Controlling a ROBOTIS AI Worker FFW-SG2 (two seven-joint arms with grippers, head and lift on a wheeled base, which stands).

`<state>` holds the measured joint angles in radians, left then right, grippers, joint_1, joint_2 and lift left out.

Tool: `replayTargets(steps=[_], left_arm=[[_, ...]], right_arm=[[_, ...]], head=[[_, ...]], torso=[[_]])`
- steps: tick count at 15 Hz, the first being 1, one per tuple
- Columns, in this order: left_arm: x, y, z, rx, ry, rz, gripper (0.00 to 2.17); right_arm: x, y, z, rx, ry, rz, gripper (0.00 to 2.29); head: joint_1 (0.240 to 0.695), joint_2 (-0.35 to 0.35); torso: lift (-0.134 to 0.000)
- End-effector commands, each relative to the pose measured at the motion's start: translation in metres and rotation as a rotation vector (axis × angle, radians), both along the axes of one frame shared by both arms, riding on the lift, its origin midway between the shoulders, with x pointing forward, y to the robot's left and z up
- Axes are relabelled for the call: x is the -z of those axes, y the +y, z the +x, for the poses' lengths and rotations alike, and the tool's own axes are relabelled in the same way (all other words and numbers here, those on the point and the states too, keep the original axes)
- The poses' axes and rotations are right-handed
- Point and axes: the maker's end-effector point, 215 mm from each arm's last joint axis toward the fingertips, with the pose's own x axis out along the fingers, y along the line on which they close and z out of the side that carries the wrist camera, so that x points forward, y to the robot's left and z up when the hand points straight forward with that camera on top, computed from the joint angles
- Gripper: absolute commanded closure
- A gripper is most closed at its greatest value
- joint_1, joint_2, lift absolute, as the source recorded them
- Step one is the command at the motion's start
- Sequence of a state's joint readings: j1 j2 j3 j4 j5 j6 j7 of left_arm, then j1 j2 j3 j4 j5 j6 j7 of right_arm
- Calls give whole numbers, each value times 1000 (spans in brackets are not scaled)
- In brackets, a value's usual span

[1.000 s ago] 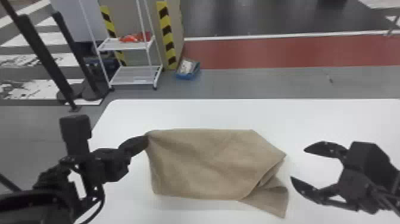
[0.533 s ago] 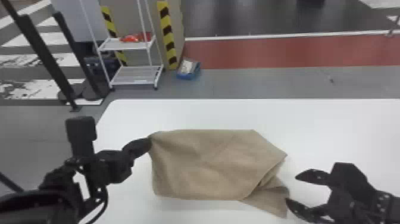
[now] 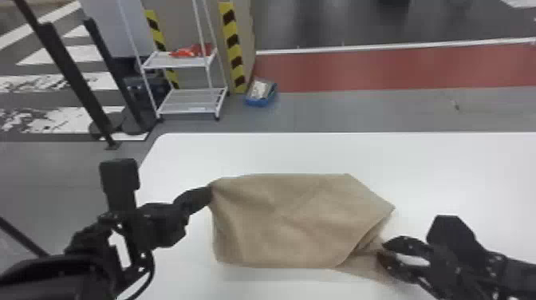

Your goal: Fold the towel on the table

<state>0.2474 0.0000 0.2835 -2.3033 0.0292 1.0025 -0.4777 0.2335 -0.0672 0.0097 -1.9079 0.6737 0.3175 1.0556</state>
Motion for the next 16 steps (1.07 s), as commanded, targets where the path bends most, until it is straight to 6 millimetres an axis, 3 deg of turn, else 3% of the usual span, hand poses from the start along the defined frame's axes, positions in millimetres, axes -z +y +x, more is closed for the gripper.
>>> replayTargets(steps=[1, 3, 6, 8, 10, 14, 16], left_arm=[[1, 0, -2, -1, 2, -3, 2145], [0, 2, -2, -3, 1, -4, 2145], [-3, 21, -5, -33, -5, -1, 2145], [-8, 33, -6, -50, -15, -4, 2145], [-12, 40, -4, -62, -25, -3, 2145], [-27, 71, -2, -113, -55, -10, 2145], [-30, 79, 0, -128, -60, -4, 2145]], right_arm=[[4, 1, 3, 6, 6, 2, 1477], [-2, -9, 8, 28, -23, -4, 1659], [-65, -31, 21, 9, -216, -31, 1659], [-108, -64, 31, 14, -328, -102, 1659], [-132, -92, 39, -29, -413, -235, 1659], [-122, -168, 41, -63, -422, -532, 1659], [-108, -193, 35, -82, -396, -617, 1659]], head=[[695, 170], [695, 170], [695, 163], [695, 156], [695, 140], [695, 84], [695, 63]], torso=[[-124], [-124], [-124], [-124], [-124], [-124], [-124]])
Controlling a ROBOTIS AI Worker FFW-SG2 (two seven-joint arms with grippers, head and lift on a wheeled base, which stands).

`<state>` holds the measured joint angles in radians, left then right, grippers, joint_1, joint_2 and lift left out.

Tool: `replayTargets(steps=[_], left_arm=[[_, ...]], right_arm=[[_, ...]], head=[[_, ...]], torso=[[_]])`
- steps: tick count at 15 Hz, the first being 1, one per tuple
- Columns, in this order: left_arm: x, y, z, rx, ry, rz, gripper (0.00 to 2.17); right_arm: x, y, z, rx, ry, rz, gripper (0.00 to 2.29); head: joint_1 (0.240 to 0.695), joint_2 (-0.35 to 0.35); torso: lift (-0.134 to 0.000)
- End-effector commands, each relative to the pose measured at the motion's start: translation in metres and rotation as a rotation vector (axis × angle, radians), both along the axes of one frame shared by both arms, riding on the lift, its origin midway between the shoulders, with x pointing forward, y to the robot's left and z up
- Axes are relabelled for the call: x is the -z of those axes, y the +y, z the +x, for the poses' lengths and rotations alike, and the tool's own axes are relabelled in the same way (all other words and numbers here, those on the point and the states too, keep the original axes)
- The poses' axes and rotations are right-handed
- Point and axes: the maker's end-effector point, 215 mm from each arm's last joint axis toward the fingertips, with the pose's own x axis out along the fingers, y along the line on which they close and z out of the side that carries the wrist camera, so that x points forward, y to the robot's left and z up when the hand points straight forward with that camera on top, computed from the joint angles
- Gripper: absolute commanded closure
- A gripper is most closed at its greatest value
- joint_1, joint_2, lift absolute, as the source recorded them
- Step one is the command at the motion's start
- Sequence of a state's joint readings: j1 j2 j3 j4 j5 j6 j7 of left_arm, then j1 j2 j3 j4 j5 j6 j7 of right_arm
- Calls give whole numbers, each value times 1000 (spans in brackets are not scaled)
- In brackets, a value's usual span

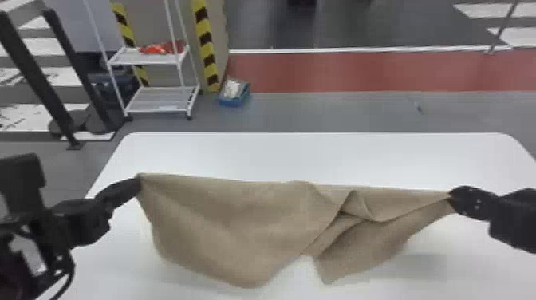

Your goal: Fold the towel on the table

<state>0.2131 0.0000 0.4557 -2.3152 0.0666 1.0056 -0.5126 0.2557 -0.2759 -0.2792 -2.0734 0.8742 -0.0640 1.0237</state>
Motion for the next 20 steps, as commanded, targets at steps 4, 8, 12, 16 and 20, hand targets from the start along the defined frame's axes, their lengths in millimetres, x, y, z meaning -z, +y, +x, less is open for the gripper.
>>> replayTargets(steps=[4, 8, 12, 16, 20], left_arm=[[-3, 14, 5, -29, -6, 5, 2145], [10, 15, 4, -31, 18, -7, 2145], [11, 14, 3, -28, 20, -8, 2145], [13, 12, 4, -19, 22, -16, 2145], [20, 9, 1, -12, 48, -28, 2145]], right_arm=[[16, -79, 9, 99, -43, -240, 1659], [-25, -83, 30, 133, -275, -301, 1659], [-73, -57, 32, 100, -581, -391, 1659], [-77, -66, 24, 92, -732, -534, 1659], [-46, -72, 21, 82, -616, -500, 1659]], head=[[695, 0], [695, -39], [695, -30], [695, -3], [695, -27]], torso=[[-124], [-124], [-124], [-124], [-124]])
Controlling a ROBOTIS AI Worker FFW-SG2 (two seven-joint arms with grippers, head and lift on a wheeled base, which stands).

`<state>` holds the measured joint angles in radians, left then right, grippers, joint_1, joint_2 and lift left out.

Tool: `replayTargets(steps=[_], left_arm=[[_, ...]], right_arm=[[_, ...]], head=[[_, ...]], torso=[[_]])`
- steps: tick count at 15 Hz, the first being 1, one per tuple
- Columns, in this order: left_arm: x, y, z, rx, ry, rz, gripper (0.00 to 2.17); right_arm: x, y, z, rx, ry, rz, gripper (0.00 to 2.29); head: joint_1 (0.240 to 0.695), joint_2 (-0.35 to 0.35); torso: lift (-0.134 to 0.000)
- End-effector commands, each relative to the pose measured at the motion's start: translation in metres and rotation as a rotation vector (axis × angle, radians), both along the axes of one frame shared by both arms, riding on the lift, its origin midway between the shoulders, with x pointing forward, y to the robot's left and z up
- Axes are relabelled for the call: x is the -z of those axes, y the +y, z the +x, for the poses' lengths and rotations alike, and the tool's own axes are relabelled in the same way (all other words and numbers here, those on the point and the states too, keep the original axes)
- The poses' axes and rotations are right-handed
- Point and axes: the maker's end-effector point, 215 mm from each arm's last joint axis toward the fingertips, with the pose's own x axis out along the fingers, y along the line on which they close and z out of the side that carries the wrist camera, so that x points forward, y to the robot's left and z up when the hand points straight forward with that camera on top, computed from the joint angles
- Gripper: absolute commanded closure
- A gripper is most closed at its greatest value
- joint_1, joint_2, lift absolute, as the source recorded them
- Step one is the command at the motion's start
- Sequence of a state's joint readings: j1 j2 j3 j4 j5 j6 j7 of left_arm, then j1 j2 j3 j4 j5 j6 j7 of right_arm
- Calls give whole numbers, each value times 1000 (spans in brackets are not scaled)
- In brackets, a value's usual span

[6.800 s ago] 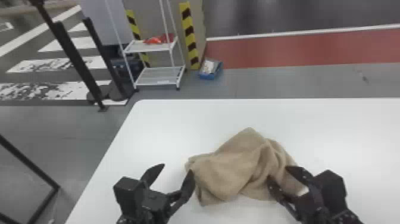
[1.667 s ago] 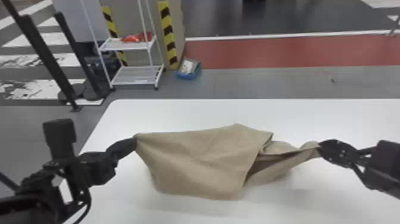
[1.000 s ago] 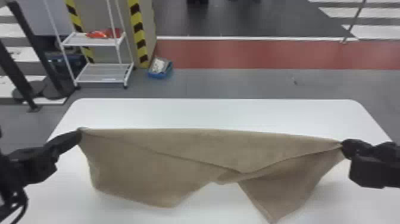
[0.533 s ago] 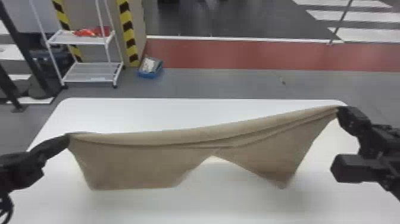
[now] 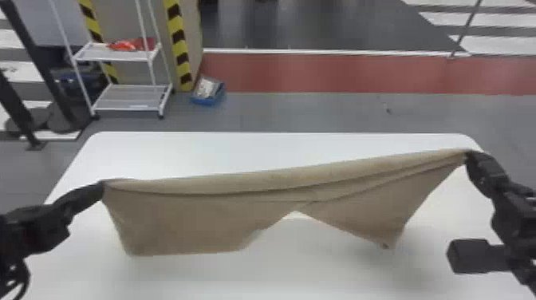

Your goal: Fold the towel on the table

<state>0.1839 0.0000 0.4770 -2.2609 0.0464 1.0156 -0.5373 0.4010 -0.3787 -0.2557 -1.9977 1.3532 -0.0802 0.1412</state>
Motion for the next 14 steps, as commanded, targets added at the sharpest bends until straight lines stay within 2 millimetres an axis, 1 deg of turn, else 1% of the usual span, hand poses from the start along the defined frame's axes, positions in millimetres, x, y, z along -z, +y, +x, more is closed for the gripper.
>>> replayTargets(steps=[1, 3, 4, 6, 7, 8, 9, 10, 11, 12, 13, 14], left_arm=[[8, -4, -3, 6, 29, -13, 2145], [11, -4, 1, 3, 35, -12, 2145], [13, -7, 10, 3, 38, -11, 2145], [19, -4, 31, -11, 55, 4, 2145], [23, -5, 40, -12, 65, 14, 1966], [28, -6, 43, -22, 83, 40, 869], [32, -7, 43, -24, 91, 46, -2], [38, -9, 37, -23, 110, 39, -2], [39, -8, 28, -23, 108, 32, -2], [33, -12, 18, -14, 94, 20, 33], [28, -12, 8, -13, 80, 11, 36], [27, -18, -2, 3, 75, -10, 36]], right_arm=[[19, 1, -1, -3, 43, 9, 1659], [39, 13, -7, -37, 112, 6, 1659], [51, 18, -12, -50, 152, 4, 1659], [72, 22, -18, -50, 225, 9, 1659], [80, 21, -21, -45, 249, 12, 1659], [88, 23, -25, -48, 273, 18, 1659], [94, 25, -29, -47, 299, 34, 1659], [98, 24, -32, -44, 316, 42, 1659], [100, 24, -33, -42, 324, 51, 1659], [103, 24, -35, -39, 328, 60, 1659], [103, 27, -35, -39, 327, 67, 1659], [104, 27, -34, -35, 326, 71, 1659]], head=[[695, -29], [695, -32], [695, -29], [695, -18], [695, -14], [695, -11], [695, -8], [695, -7], [695, -7], [695, -9], [695, -10], [695, -11]], torso=[[-124], [-124], [-124], [-124], [-124], [-124], [-124], [-124], [-124], [-124], [-124], [-124]])
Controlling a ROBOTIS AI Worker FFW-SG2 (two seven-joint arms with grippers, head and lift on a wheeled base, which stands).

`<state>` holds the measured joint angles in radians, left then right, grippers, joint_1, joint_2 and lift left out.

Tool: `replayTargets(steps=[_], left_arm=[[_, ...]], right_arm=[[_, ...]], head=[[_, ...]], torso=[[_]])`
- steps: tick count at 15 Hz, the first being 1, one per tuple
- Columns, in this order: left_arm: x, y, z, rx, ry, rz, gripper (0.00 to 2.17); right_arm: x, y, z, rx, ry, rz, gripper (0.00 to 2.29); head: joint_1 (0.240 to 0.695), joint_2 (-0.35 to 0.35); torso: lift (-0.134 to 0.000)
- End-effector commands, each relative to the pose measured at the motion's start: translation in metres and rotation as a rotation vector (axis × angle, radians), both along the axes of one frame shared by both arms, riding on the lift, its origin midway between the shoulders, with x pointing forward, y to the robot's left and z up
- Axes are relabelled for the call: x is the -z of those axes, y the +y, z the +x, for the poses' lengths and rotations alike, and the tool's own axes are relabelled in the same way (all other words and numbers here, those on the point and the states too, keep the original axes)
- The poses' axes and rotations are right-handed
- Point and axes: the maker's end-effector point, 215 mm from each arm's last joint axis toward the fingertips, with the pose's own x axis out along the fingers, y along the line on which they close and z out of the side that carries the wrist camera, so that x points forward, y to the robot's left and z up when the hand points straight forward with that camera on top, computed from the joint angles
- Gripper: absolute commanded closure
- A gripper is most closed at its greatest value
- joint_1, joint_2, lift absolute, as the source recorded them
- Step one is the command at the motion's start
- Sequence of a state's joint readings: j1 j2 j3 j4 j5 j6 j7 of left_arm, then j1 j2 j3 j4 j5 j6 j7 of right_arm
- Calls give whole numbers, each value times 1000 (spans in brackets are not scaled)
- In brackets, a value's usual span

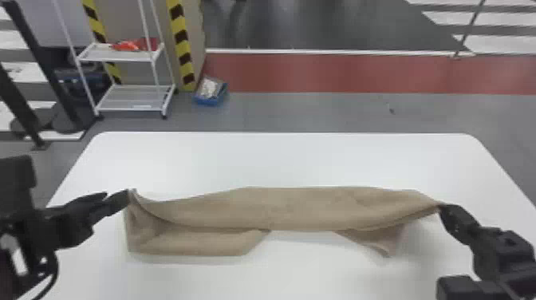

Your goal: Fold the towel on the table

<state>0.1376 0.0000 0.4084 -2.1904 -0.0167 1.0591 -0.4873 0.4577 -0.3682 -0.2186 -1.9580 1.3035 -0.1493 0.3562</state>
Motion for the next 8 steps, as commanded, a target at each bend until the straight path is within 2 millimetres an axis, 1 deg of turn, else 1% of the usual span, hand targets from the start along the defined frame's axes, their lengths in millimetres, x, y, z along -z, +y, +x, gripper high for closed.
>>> replayTargets(steps=[1, 2, 3, 4, 5, 6, 7, 8], left_arm=[[-3, -13, -21, 33, -10, -33, 33], [-1, -21, -29, 53, -5, -33, 33], [3, -36, -42, 91, 7, -38, 107], [7, -55, -53, 139, 13, -43, 157], [13, -81, -64, 200, 25, -66, 205], [18, -102, -71, 244, 40, -85, 211], [23, -121, -76, 282, 51, -85, 211], [27, -135, -78, 312, 52, -71, 211]], right_arm=[[1, 5, 1, 6, -2, 14, 1659], [0, 10, 2, 7, -4, 21, 1659], [-3, 14, 3, 9, -12, 30, 1656], [-4, 16, 3, 10, -8, 32, 1659], [-6, 12, 4, 37, -12, 33, 1656], [-8, 10, 5, 57, -22, 24, 1656], [-11, 13, 6, 56, -28, 29, 1659], [-12, 14, 5, 56, -27, 32, 1656]], head=[[695, -12], [695, -14], [695, -19], [695, -23], [695, -29], [695, -55], [695, -80], [695, -107]], torso=[[-124], [-124], [-124], [-124], [-124], [-124], [-124], [-124]])
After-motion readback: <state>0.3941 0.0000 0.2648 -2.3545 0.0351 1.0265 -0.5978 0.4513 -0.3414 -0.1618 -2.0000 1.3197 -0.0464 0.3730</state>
